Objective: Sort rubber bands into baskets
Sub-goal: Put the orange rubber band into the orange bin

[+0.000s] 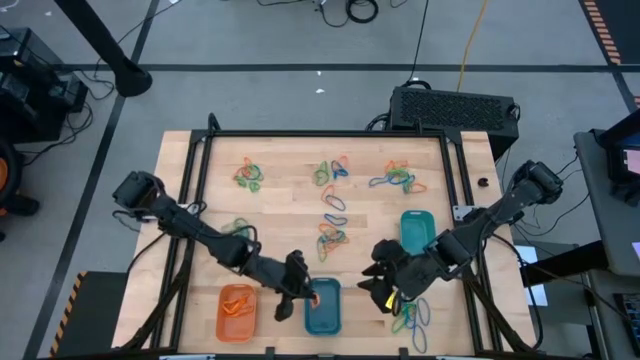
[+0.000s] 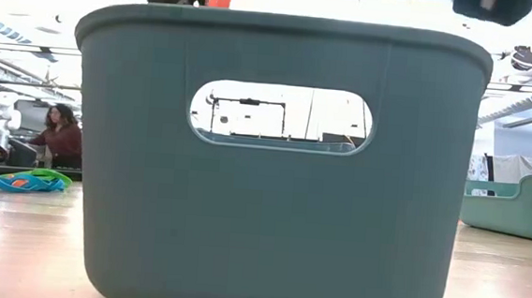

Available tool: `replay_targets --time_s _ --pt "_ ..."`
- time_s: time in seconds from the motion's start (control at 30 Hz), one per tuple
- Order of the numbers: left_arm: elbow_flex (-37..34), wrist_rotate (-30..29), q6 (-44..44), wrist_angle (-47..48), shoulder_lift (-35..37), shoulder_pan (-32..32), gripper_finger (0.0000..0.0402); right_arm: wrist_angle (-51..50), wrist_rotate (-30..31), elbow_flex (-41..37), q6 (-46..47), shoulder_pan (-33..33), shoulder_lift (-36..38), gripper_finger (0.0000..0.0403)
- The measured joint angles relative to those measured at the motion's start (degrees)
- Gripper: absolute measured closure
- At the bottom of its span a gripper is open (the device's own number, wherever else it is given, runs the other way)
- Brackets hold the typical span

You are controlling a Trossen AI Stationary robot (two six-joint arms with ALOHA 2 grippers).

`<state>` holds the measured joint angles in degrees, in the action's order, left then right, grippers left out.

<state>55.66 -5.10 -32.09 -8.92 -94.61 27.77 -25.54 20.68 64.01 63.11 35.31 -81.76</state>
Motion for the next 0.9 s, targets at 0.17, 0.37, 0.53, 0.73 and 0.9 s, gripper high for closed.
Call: replay_targets --time_s 0.17,0.37,0.53,0.73,0.9 --pt "0.01 -4.65 -9.26 -2.02 -2.98 0.83 0.0400 -5.71 0.03 0.00 -1.18 3.10 0.00 0.0227" --pt "0.00 -4.80 -16.91 -2.11 -6.84 1.67 0.0400 -7.61 0.52 0.00 -3.44 6.71 -0.01 0.0227" --pt "0.49 -7.06 -21.16 -2.34 -7.41 1.84 0.0400 -7.71 0.49 0.00 -5.74 8.81 0.00 0.0227" --pt "4.06 -3.20 -17.22 -0.46 -6.45 4.09 0.0400 -7.99 0.49 0.00 -5.41 10.21 0.00 0.0227" --pt "8.58 7.36 -21.07 18.63 -4.42 8.67 0.0400 -8.05 0.51 0.00 -4.37 10.73 -0.01 0.0227"
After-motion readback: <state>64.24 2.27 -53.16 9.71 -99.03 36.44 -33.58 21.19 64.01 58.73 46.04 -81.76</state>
